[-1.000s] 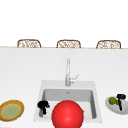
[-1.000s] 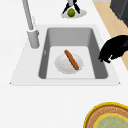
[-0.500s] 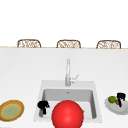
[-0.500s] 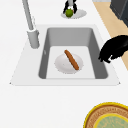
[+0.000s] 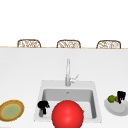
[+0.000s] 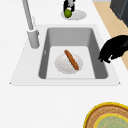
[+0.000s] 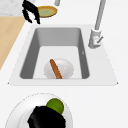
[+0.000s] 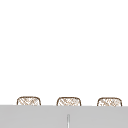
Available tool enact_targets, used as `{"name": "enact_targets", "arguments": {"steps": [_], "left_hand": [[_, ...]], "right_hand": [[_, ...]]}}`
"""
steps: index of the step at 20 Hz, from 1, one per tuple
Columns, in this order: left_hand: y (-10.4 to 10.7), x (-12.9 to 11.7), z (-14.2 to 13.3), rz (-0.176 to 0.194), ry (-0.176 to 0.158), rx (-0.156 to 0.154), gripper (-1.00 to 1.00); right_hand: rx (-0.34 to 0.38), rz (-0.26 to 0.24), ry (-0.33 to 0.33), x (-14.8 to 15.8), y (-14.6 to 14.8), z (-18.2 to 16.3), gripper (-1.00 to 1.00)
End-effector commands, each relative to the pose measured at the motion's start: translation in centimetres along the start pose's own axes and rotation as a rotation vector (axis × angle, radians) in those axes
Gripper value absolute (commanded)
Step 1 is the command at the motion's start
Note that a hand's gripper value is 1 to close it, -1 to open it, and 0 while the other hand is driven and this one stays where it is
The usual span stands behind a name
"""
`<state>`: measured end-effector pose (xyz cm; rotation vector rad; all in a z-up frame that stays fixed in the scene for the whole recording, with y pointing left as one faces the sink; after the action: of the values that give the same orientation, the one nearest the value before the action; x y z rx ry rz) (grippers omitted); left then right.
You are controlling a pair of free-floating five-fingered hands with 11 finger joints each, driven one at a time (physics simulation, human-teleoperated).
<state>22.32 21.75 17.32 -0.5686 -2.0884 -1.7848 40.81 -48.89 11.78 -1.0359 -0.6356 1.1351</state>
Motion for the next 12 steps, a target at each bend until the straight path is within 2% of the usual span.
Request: {"name": "enact_targets", "arguments": {"steps": [1,7,9,12], "left_hand": [[0.0,0.0,0.0,0.000,0.000,0.000,0.00],[0.0,0.0,0.0,0.000,0.000,0.000,0.00],[0.0,0.0,0.0,0.000,0.000,0.000,0.00],[0.0,0.0,0.0,0.000,0.000,0.000,0.00]], "right_hand": [[0.024,0.000,0.001,-0.1,-2.0,0.6,1.00],[0.088,-0.009,-0.016,-0.3,-5.7,2.5,1.00],[0.074,0.000,-0.038,0.2,-7.0,3.7,1.00],[0.092,0.039,-0.027,1.9,-8.7,5.0,1.00]]}}
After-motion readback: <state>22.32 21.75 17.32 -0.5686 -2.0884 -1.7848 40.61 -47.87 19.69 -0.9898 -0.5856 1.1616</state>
